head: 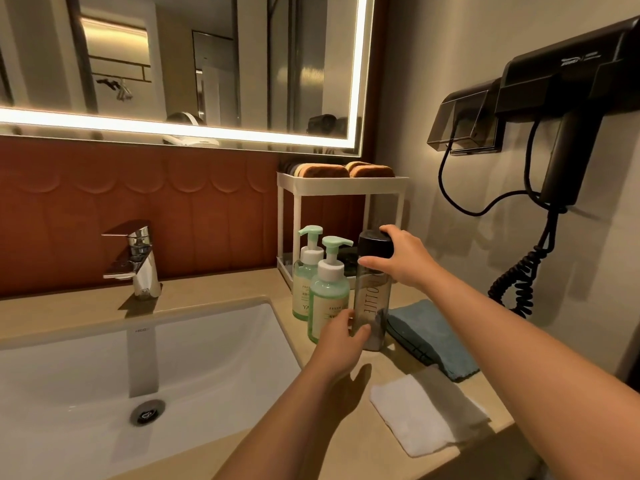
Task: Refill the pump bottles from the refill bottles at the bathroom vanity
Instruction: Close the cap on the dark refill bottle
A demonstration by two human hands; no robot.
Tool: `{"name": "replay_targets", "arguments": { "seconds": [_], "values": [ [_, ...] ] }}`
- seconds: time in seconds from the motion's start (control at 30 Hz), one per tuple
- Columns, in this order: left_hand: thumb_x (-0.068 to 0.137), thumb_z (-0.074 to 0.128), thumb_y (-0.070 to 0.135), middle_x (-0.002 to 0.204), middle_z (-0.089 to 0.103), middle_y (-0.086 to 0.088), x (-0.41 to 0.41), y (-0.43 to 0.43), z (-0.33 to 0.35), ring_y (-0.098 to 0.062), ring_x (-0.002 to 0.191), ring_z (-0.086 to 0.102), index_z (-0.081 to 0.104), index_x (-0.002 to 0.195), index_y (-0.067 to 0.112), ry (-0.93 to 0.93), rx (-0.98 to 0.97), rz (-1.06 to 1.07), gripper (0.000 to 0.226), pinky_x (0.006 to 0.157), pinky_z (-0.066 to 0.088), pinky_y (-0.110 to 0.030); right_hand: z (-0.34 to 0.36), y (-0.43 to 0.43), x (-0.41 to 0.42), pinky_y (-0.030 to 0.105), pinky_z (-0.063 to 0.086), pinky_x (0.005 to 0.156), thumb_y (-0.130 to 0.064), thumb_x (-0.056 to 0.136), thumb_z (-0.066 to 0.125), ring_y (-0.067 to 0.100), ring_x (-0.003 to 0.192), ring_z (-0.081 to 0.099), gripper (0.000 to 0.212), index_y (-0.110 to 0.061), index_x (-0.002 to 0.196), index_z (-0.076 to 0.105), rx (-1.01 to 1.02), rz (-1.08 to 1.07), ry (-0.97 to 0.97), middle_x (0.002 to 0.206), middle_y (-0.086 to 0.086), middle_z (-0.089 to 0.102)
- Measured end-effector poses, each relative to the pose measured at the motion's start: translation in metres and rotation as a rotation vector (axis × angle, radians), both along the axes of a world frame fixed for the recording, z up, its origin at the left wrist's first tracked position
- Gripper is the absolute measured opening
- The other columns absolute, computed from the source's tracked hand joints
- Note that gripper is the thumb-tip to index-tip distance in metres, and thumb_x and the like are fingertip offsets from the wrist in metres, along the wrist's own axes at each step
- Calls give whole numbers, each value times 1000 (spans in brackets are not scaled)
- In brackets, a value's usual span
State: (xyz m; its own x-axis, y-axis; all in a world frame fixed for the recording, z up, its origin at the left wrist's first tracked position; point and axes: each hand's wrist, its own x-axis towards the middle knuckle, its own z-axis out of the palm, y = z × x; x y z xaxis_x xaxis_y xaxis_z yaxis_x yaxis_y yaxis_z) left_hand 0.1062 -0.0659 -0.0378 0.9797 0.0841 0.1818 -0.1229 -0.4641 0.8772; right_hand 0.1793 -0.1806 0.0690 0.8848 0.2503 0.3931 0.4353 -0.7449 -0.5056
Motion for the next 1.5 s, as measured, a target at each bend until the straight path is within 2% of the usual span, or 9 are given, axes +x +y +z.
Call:
{"name": "replay_targets", "arguments": {
  "seconds": [0.1,0.23,0.3,0.37,0.5,0.67,0.8,1.0,1.5],
  "values": [
    [96,49,25,132,52,-2,5,0,-1,-17,118,50,48,131,18,-2,-36,14,35,99,46,-34,0,2,8,39,49,95,-36,80,70,26,122,46,77,-17,141,28,33,29,25,138,9,44],
    [97,48,22,122,56,-3,7,6,7,-9,101,51,53,123,13,-7,-15,-20,29,58,47,-6,0,3,15,40,46,98,-33,81,68,28,129,40,86,-22,147,14,93,77,104,146,8,35],
    [97,48,22,120,56,-4,9,10,10,-11,99,52,55,121,11,-4,6,-39,28,49,43,-3,-1,4,15,43,43,102,-36,83,66,28,133,36,88,-25,148,8,122,86,101,150,6,29],
    [96,49,24,118,57,-6,6,13,15,-14,100,54,56,119,11,-2,27,-47,27,53,48,-7,-2,2,12,43,39,105,-37,86,62,27,135,33,80,-24,147,13,155,52,-10,150,6,28],
    [95,51,27,110,62,-4,-3,18,22,-16,100,57,59,115,13,-31,207,-65,26,87,51,-31,-3,-5,-5,35,32,103,-32,92,53,21,132,32,52,-16,139,37,95,-53,-325,142,5,38],
    [94,50,25,115,62,-6,-29,28,44,-20,103,58,59,114,12,-40,473,-172,26,92,50,-37,-9,-3,-39,26,38,86,-19,89,58,19,106,49,23,-8,109,62,9,108,-504,113,6,52],
    [94,51,27,118,60,-7,-64,48,56,-19,104,57,57,116,12,6,619,-250,27,92,50,-36,-19,9,-79,35,51,73,-22,89,58,14,88,53,16,-12,101,63,-120,230,-459,109,0,54],
    [95,50,33,125,57,-4,-124,101,62,-17,110,56,53,124,14,136,700,-258,35,96,48,-33,-29,44,-133,28,49,85,-26,89,57,5,101,44,16,-19,103,61,-196,333,-295,115,-8,49],
    [96,47,36,117,56,7,-337,280,49,-6,102,55,52,124,22,266,575,177,32,87,48,-22,-67,206,-228,25,50,80,-35,91,53,7,94,53,16,-27,102,61,-455,675,-155,110,-9,57]
  ]
}}
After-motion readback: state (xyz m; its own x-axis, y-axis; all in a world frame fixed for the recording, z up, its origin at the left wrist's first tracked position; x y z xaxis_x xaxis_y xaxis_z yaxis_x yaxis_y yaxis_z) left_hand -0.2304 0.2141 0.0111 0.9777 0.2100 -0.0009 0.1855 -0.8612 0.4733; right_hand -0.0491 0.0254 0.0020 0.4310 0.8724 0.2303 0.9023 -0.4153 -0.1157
